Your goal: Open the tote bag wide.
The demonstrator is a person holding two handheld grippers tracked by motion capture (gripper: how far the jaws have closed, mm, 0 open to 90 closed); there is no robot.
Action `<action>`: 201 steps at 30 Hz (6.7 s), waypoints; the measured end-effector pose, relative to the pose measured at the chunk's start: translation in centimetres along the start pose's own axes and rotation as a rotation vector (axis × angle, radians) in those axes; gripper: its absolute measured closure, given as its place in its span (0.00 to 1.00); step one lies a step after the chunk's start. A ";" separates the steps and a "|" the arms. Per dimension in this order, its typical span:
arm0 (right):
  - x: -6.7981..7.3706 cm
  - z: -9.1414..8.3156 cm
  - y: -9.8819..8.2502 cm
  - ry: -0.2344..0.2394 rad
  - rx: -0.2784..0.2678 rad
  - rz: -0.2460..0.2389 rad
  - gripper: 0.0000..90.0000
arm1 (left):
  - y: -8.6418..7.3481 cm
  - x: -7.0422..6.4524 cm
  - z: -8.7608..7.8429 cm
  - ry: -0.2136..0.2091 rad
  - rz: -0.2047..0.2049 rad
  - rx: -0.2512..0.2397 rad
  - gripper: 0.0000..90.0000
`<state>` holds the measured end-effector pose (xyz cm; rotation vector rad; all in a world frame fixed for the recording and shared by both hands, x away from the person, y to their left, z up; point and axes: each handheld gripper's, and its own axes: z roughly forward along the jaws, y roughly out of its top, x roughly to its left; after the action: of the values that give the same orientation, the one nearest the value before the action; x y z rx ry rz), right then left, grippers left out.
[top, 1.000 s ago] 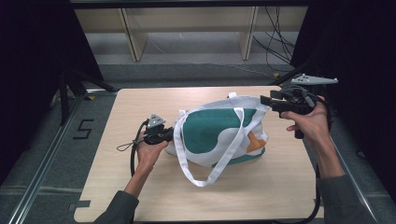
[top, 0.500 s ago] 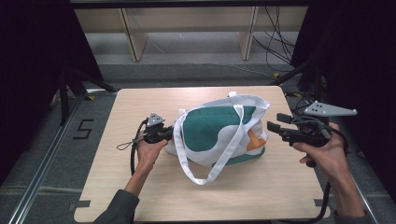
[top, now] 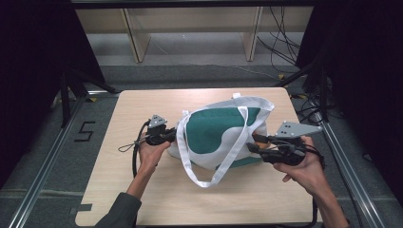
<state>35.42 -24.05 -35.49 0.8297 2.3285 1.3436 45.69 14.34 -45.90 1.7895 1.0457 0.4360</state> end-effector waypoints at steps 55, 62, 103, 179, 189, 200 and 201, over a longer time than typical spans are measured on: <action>-1.9 6.2 -2.3 -0.078 0.012 -0.060 0.99 | -1.2 -9.1 -0.5 -0.074 0.280 0.004 0.94; -2.3 3.2 0.1 -0.118 -0.138 -0.053 1.00 | 1.6 -10.9 -3.8 -0.086 0.326 -0.110 0.95; -1.8 10.3 -7.2 -0.084 0.163 -0.003 0.99 | -0.5 -8.3 -7.1 -0.199 0.214 -0.031 0.77; -9.6 10.1 -8.1 -0.288 0.257 0.191 0.87 | -3.2 -7.5 3.7 -0.093 0.217 0.118 0.94; -7.0 5.0 -3.8 -0.204 0.055 0.140 0.85 | -0.5 -10.6 1.0 -0.229 0.151 -0.013 0.92; -1.9 8.0 -3.3 -0.039 0.107 0.003 0.99 | -3.5 -14.1 5.2 -0.254 0.277 0.111 0.99; -1.7 8.7 -3.4 -0.040 0.110 -0.009 0.99 | -3.5 -14.2 5.2 -0.250 0.302 0.117 0.99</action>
<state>40.36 -20.59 -42.79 0.8693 2.3902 1.1935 39.62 0.47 -49.12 2.0562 0.6414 0.3263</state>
